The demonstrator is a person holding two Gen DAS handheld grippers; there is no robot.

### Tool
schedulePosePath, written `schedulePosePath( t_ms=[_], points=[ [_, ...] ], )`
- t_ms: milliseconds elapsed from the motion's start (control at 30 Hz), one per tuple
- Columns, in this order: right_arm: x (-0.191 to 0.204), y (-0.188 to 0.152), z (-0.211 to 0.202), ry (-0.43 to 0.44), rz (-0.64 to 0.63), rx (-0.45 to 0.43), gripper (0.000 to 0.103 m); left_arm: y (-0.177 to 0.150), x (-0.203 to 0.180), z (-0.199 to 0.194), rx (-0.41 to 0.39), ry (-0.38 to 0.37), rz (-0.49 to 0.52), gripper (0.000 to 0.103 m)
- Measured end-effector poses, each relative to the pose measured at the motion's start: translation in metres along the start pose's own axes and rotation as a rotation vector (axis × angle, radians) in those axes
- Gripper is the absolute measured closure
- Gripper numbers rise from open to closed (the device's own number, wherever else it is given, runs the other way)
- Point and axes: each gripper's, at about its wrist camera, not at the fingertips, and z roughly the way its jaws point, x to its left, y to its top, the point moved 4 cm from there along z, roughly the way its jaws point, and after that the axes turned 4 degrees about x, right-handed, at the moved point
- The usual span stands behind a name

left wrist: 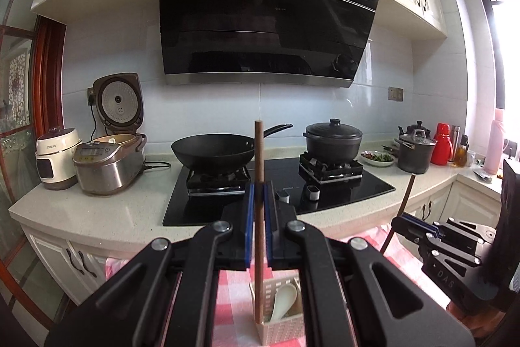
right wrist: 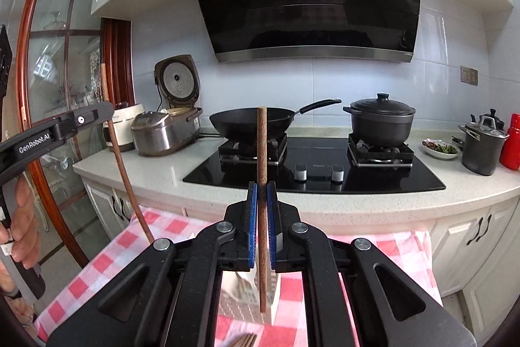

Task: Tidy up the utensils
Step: 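Lift both chopsticks upright and carry them over the basket, then lower the chopsticks into the basket and open both tools, then move both tools back toward the remaining chopsticks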

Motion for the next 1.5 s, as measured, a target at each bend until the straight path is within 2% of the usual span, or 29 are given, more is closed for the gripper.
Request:
schedulePosePath(
  t_ms=[133,300,600,733,833,867,900,933,967,1000,1067,1233,1333,1500],
  points=[
    [-0.001,0.013,0.012,0.026,0.015,0.001,0.097,0.005,0.001,0.022,0.022,-0.018,-0.021,0.097],
    [0.004,0.011,0.021,0.048,0.003,0.014,0.097,-0.008,-0.002,0.051,0.069,-0.037,-0.028,0.097],
    [0.015,-0.032,0.070,0.076,-0.010,0.186,0.097,-0.068,-0.003,0.096,0.234,-0.097,-0.063,0.097],
    [0.014,-0.048,0.095,0.066,0.002,0.240,0.096,-0.096,0.001,0.114,0.306,-0.088,-0.082,0.097],
    [0.006,-0.060,0.111,0.052,0.041,0.287,0.091,-0.112,0.008,0.122,0.342,-0.070,-0.099,0.095],
    [0.004,-0.063,0.113,0.048,0.051,0.296,0.088,-0.118,0.011,0.123,0.349,-0.063,-0.101,0.092],
    [0.002,-0.065,0.114,0.044,0.059,0.300,0.085,-0.120,0.013,0.123,0.350,-0.057,-0.101,0.082],
    [-0.002,-0.066,0.113,0.043,0.067,0.296,0.072,-0.123,0.015,0.122,0.349,-0.051,-0.104,0.071],
    [-0.005,-0.067,0.110,0.042,0.076,0.288,0.053,-0.124,0.019,0.119,0.345,-0.046,-0.110,0.067],
    [-0.008,-0.067,0.105,0.041,0.092,0.270,0.047,-0.126,0.022,0.115,0.338,-0.042,-0.117,0.062],
    [-0.011,-0.069,0.098,0.041,0.098,0.257,0.046,-0.129,0.028,0.106,0.324,-0.027,-0.125,0.057],
    [-0.016,-0.082,0.073,0.011,0.104,0.248,0.046,-0.138,0.038,0.074,0.284,0.025,-0.160,0.030],
    [-0.016,-0.098,0.055,0.004,0.123,0.255,0.046,-0.154,0.044,0.049,0.263,0.077,-0.178,0.018],
    [-0.011,-0.135,0.027,0.005,0.138,0.291,0.046,-0.195,0.047,0.010,0.281,0.135,-0.175,0.014]
  ],
)
